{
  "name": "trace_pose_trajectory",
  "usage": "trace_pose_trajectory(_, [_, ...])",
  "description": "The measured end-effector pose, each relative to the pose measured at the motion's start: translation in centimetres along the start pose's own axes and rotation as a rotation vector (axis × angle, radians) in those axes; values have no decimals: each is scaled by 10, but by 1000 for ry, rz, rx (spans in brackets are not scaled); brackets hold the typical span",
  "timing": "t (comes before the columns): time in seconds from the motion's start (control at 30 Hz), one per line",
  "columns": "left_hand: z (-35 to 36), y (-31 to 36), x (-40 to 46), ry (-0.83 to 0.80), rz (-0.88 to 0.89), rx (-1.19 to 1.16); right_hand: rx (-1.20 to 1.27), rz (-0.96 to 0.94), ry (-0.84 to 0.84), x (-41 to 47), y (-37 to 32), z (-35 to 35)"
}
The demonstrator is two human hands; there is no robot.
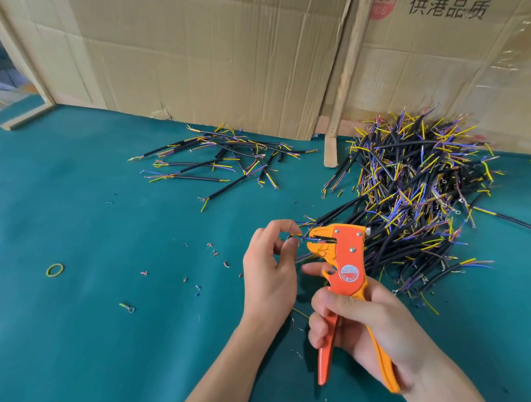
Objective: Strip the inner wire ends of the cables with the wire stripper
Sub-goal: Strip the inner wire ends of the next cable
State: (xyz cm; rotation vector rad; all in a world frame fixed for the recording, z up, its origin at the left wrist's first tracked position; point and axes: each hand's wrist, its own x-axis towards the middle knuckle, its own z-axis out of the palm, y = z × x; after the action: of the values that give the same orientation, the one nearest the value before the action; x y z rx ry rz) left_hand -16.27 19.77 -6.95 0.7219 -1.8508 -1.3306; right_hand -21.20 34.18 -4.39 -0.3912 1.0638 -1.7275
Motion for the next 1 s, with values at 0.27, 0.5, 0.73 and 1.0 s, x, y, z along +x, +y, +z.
trace_pose_trajectory(0.27, [0,0,-2,-3,17,-2,19,-6,69,2,0,2])
trace_pose_trajectory(0.5, [-1,-1,-3,-19,52,-2,-28,-53,183,4,-1,3])
trace_pose_trajectory(0.73, [1,-2,-2,37,10,-78,55,-75,116,-2,-10,-5])
trace_pose_trajectory(1.0, [3,-5,0,82,-10,-110,123,-17,93,0,-11,-13])
